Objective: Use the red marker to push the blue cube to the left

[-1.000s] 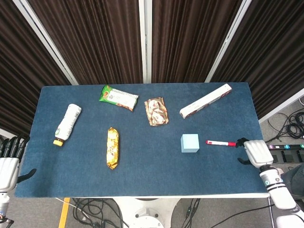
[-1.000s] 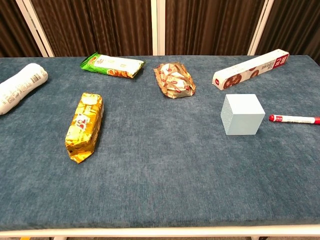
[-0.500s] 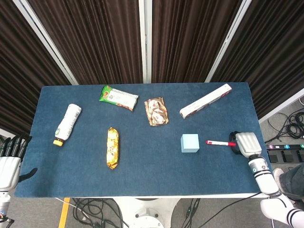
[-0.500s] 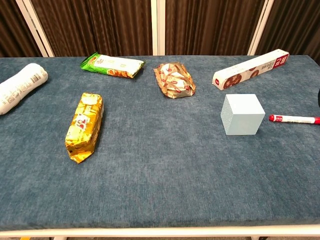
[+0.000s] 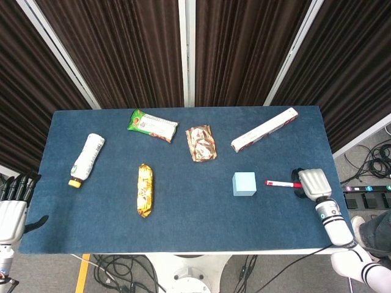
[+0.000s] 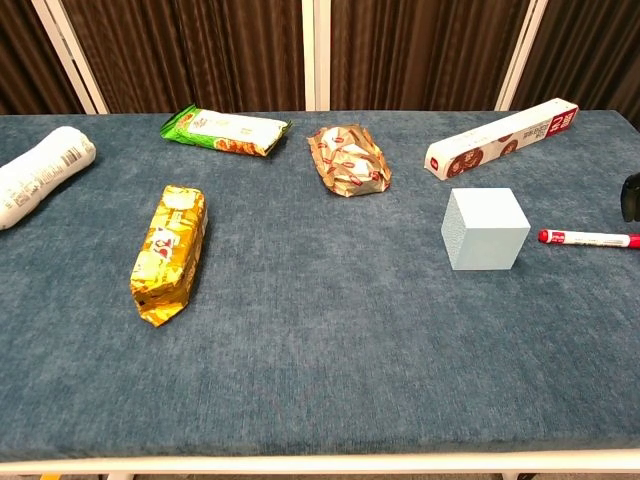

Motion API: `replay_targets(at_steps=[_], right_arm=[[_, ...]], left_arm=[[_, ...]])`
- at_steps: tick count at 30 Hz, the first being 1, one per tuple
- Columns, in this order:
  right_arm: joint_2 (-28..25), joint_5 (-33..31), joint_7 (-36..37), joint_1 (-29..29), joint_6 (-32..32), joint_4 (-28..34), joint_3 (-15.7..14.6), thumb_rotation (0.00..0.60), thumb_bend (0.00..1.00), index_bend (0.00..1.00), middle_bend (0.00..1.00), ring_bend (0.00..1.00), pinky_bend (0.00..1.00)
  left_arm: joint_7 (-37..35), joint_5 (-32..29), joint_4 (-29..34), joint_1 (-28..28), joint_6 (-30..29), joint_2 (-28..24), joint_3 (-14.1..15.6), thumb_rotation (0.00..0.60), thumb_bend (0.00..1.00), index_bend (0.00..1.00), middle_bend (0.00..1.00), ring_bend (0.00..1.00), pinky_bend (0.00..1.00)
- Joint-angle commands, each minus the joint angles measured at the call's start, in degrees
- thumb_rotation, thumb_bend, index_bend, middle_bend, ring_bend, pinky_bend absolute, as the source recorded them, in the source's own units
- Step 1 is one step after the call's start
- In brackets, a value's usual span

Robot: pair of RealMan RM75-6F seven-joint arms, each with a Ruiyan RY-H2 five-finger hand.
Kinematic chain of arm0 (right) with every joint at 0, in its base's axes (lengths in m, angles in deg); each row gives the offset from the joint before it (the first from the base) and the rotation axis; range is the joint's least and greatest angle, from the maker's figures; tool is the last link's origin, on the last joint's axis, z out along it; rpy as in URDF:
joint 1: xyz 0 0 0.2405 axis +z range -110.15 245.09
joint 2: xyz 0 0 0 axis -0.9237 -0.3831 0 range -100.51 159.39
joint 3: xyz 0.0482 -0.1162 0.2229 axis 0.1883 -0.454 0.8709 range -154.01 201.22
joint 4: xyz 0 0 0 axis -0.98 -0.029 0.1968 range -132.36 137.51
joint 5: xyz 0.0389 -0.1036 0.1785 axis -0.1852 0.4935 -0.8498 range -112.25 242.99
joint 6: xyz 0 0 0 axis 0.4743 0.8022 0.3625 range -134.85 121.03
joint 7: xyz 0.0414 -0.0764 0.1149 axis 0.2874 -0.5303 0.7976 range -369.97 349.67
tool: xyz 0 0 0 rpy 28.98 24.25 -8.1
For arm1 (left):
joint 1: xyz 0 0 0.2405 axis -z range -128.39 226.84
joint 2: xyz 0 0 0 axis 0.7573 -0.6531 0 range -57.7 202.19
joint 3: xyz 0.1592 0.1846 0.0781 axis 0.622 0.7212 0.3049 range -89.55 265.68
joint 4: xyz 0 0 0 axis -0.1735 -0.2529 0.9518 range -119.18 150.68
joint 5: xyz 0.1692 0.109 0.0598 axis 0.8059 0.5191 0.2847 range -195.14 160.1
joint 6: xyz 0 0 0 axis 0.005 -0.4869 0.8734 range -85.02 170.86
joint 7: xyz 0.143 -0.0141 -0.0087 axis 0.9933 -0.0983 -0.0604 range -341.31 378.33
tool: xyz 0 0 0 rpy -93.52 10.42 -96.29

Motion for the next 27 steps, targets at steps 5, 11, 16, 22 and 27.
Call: replay_targets(at_steps=[5,11,16,22,27], right_arm=[[1.73,0.11,0.93,0.40,-0.59,-2.56,-0.51,0.600,0.10,0.49,0.44,0.72,0.83],[3.14,-0.12,1.77,1.01,-1.07,-4.35,-0.22,0.600,0.15,0.49,0.44,0.72,0.83],[4.10,-0.83,1.81,1.42,-1.46,-5.34,0.27,0.600,0.19,0.49,0.44,0.71,0.83],[4.84,-1.37,1.10,1.65,-2.27,-5.94,0.17,0.600,0.20,0.49,0.44,0.71,0.84],[5.27,-1.59,0.66,1.70,-2.30,-6.05,0.15,0.600,0.20,0.49,0.44,0.71,0.83]], left_arm=[[-0.15,-0.32,-0.66,0.22,0.61,0.51,0.04,0.600,0.00,0.11,0.11,0.04,0.07],[-0.28,-0.68,-1.17,0.37,1.06,0.74,0.00,0.600,0.00,0.11,0.11,0.04,0.07],[-0.54,-1.01,-1.57,0.67,1.56,0.76,-0.17,0.600,0.00,0.11,0.11,0.04,0.07],[-1.13,-1.31,-2.04,0.87,1.98,0.80,-0.25,0.600,0.00,0.11,0.11,0.04,0.07],[-1.89,-1.50,-2.34,1.07,2.46,0.77,-0.25,0.600,0.00,0.11,0.11,0.04,0.07]])
